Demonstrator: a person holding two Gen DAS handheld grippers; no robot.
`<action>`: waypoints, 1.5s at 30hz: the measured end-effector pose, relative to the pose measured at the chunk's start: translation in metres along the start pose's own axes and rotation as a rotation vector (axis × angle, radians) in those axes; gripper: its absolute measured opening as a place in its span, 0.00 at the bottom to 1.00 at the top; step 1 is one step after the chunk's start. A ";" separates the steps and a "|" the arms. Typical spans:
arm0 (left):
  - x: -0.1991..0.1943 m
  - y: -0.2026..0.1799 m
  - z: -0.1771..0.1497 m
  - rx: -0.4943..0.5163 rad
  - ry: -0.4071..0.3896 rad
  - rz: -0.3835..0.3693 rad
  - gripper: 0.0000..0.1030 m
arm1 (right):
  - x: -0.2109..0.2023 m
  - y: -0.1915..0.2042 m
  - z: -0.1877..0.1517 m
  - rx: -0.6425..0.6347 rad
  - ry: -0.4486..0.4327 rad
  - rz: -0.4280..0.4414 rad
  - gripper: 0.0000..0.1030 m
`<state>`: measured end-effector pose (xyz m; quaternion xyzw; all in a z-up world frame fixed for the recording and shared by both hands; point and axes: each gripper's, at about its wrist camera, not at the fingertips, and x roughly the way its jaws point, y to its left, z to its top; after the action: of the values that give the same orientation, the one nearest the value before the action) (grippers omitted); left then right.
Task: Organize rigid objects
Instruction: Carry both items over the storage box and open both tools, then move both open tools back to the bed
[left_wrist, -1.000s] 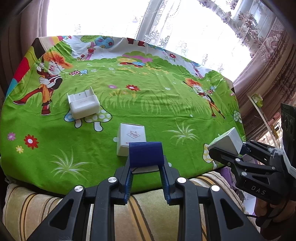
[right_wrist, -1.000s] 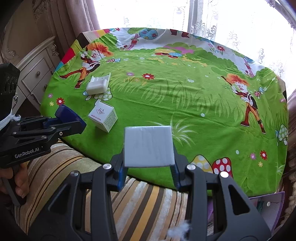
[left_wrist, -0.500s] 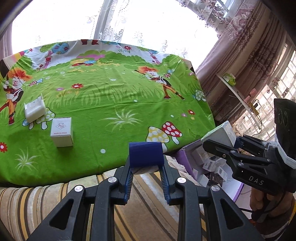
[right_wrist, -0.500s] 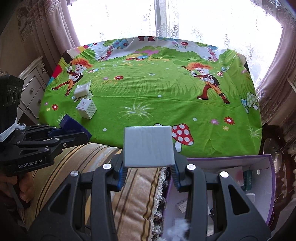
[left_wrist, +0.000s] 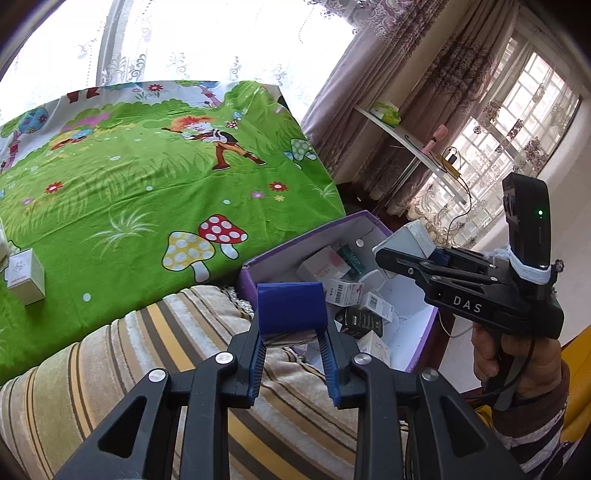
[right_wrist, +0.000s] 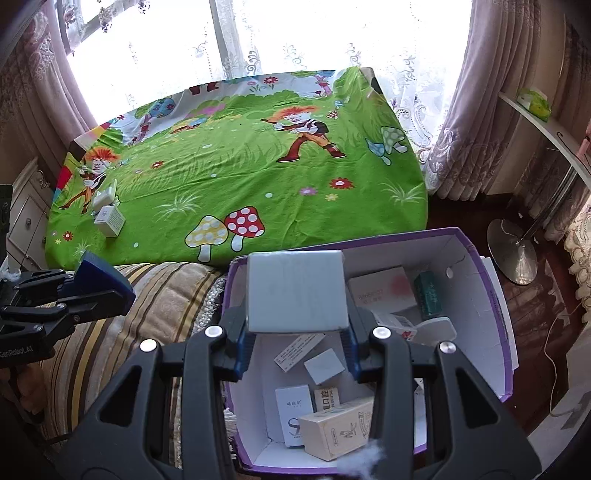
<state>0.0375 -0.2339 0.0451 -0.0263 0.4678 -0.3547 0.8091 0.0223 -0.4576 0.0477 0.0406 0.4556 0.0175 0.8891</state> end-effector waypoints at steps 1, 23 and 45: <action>0.002 -0.005 -0.001 0.009 0.008 -0.010 0.28 | -0.003 -0.004 -0.002 0.007 -0.003 -0.014 0.43; 0.008 -0.024 -0.013 0.042 0.042 -0.094 0.53 | -0.011 -0.033 -0.017 0.093 0.005 -0.048 0.71; -0.048 0.099 -0.019 -0.230 -0.074 0.181 0.60 | 0.012 0.063 0.004 -0.088 0.029 0.151 0.73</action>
<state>0.0619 -0.1261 0.0325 -0.0895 0.4757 -0.2233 0.8461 0.0329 -0.3938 0.0460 0.0355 0.4627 0.1048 0.8796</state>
